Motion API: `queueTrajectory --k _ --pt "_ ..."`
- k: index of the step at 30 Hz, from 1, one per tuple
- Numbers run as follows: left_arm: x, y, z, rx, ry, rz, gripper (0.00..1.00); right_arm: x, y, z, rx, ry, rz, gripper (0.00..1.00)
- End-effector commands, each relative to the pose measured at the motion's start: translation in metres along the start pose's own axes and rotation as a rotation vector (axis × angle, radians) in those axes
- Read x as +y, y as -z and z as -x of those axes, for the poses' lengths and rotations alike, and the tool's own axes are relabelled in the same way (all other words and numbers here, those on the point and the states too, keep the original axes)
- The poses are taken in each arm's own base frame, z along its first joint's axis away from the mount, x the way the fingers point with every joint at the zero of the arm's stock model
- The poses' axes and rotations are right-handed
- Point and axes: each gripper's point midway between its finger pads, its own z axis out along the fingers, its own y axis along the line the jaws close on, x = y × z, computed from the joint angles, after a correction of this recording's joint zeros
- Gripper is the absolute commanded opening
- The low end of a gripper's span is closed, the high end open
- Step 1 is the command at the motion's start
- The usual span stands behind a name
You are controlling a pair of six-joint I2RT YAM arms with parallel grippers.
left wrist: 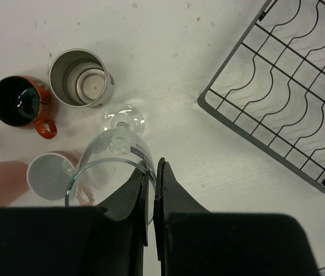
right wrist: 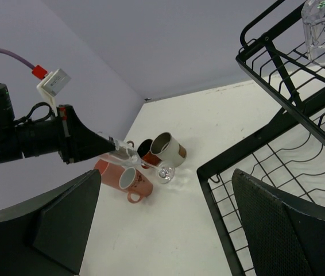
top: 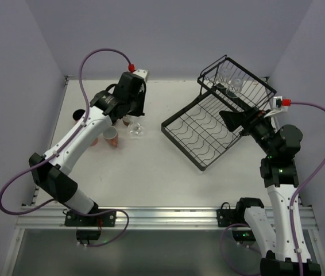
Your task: Unload the cups from the dish rack
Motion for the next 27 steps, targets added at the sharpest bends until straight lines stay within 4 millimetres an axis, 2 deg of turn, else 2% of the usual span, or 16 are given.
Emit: queueTrajectory --k 1,13,27 --pt "-0.003 0.006 0.017 -0.045 -0.014 -0.039 0.00 0.003 0.001 -0.001 0.006 0.025 0.017 0.99" --pt "0.012 -0.014 -0.003 0.063 -0.014 -0.036 0.00 0.003 0.000 -0.001 0.013 0.020 0.021 0.99" --pt "0.020 -0.040 -0.021 0.132 -0.012 -0.046 0.00 0.003 0.001 -0.003 0.020 0.018 0.017 0.99"
